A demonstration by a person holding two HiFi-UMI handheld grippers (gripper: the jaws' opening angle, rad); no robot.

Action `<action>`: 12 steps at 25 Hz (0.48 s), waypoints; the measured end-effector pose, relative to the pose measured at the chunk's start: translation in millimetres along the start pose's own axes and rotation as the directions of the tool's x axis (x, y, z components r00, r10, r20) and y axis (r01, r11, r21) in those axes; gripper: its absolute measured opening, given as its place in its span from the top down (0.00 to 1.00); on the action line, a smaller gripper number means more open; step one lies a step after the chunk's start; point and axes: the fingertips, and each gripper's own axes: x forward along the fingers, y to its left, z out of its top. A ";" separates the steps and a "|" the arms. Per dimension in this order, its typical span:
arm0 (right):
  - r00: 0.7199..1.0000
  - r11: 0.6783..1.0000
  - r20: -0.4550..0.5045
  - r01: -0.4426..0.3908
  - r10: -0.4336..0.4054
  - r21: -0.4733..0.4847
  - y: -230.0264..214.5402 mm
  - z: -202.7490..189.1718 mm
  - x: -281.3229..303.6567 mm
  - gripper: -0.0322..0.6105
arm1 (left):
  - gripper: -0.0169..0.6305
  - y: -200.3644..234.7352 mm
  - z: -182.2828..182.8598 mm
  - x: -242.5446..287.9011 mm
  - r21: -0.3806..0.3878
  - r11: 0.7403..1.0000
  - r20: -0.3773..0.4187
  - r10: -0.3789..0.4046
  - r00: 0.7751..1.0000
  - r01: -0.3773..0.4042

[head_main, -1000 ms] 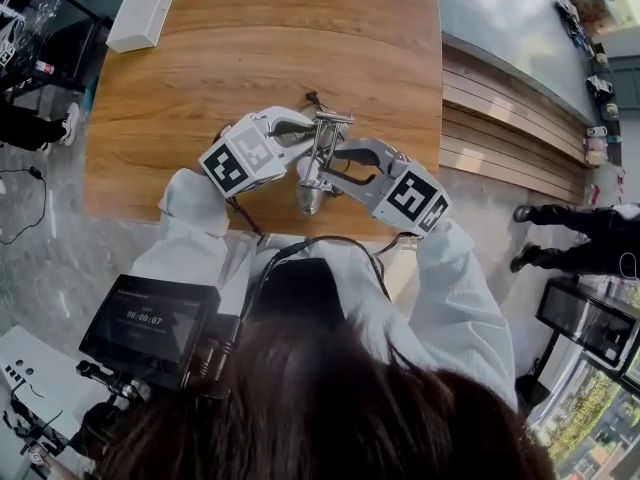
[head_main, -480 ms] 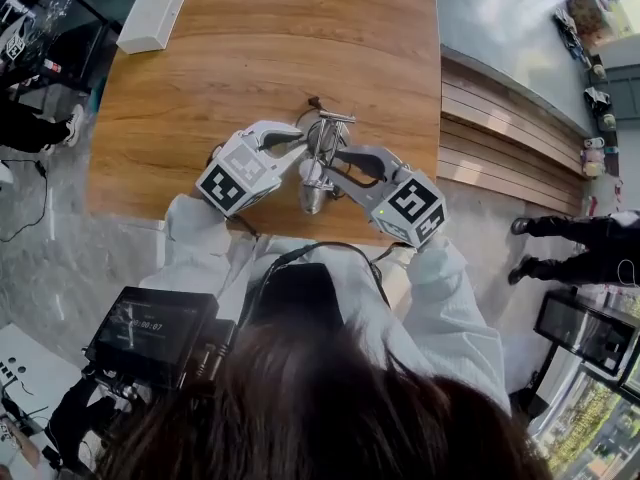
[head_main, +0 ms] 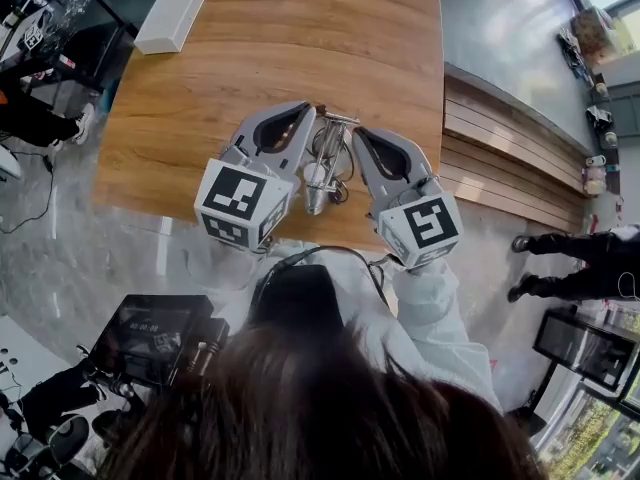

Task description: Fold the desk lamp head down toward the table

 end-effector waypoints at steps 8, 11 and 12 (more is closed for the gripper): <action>0.990 0.991 0.114 0.072 -0.085 0.114 -11.9 31.0 -0.4 0.95 | 0.97 -7.5 39.6 -13.3 -0.004 0.998 0.080 0.063 0.995 -0.063; 0.991 0.991 0.113 0.058 -0.072 0.120 -10.4 30.6 -2.5 0.95 | 0.97 -10.0 39.5 -14.7 0.002 0.998 0.076 0.060 0.995 -0.061; 0.992 0.992 0.111 0.055 -0.068 0.117 -9.8 30.2 -3.3 0.95 | 0.97 -11.4 38.2 -14.6 0.008 0.998 0.072 0.057 0.996 -0.058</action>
